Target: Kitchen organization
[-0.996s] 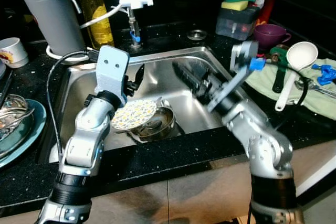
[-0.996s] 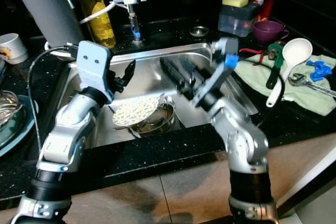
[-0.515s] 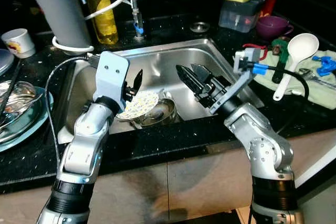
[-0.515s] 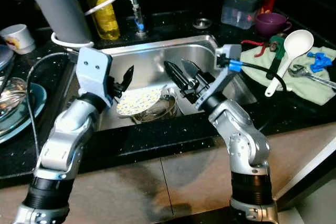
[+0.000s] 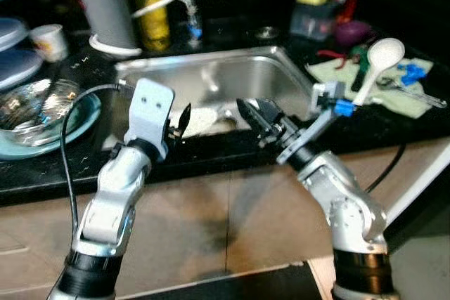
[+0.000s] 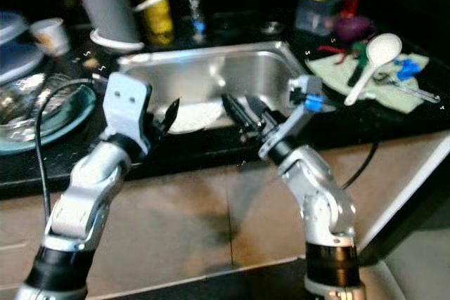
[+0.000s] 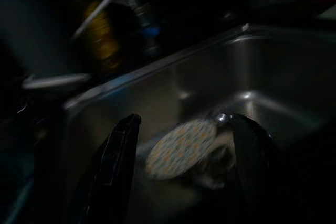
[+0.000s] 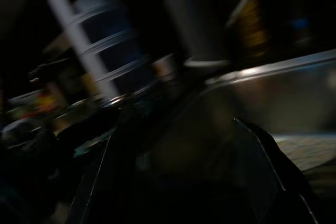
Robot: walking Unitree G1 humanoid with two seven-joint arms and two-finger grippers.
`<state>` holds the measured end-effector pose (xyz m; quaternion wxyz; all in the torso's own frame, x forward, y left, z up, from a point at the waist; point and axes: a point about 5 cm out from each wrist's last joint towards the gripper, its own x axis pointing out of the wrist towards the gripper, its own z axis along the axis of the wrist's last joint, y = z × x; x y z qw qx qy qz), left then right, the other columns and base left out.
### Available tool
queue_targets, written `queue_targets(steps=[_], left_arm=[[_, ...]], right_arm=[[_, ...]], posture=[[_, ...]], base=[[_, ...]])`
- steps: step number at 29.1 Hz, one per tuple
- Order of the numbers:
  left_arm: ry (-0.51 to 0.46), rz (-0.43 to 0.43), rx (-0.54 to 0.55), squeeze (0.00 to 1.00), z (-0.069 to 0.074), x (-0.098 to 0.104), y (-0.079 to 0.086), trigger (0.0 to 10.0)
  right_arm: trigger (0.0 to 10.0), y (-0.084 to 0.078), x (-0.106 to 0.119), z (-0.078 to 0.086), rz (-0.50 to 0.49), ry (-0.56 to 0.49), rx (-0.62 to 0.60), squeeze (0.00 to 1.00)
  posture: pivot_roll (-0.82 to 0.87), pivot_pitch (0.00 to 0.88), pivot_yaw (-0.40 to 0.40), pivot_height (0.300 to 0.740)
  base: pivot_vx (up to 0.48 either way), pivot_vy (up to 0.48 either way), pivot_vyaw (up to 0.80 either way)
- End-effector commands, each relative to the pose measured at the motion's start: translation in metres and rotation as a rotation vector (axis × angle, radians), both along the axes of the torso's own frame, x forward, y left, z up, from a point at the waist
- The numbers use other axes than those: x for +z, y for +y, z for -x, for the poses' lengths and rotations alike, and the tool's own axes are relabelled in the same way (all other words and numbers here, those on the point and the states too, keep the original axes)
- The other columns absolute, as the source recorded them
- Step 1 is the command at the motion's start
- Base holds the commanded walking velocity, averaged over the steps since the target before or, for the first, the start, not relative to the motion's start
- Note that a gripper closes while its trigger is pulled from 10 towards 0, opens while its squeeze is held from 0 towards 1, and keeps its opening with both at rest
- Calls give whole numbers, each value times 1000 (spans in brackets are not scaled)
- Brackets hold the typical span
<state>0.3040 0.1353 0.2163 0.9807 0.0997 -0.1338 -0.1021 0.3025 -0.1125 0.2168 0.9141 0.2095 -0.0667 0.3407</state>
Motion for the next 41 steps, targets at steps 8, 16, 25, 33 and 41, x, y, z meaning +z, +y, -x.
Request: queue_targets(steps=[8, 16, 25, 33, 41], left_arm=[[45, 30, 42, 0, 3, -9, 10, 10000], [73, 47, 52, 0, 3, -14, 13, 10000], [104, 68, 61, 0, 2, -19, 16, 10000], [139, 126, 60, 0, 3, -25, 17, 10000], [126, 135, 52, 0, 1, -21, 14, 10000]], right_arm=[[10000, -6, -1, 0, 23, -14, -23, 0], [10000, -4, -1, 0, 40, -17, -15, 0], [10000, -3, -2, 0, 63, -26, -7, 0], [10000, 1, -3, 1, 90, -36, 3, 0], [10000, -2, -3, -1, 108, -42, 4, 0]], posture=[[-22, 0, 39, 740], [-21, 0, 39, 740], [-19, 0, 36, 740], [-18, 0, 36, 740], [-58, 0, 5, 740]], base=[[-80, 0, 400], [0, 0, 800], [0, 0, 800], [0, 0, 800], [0, 0, 800]])
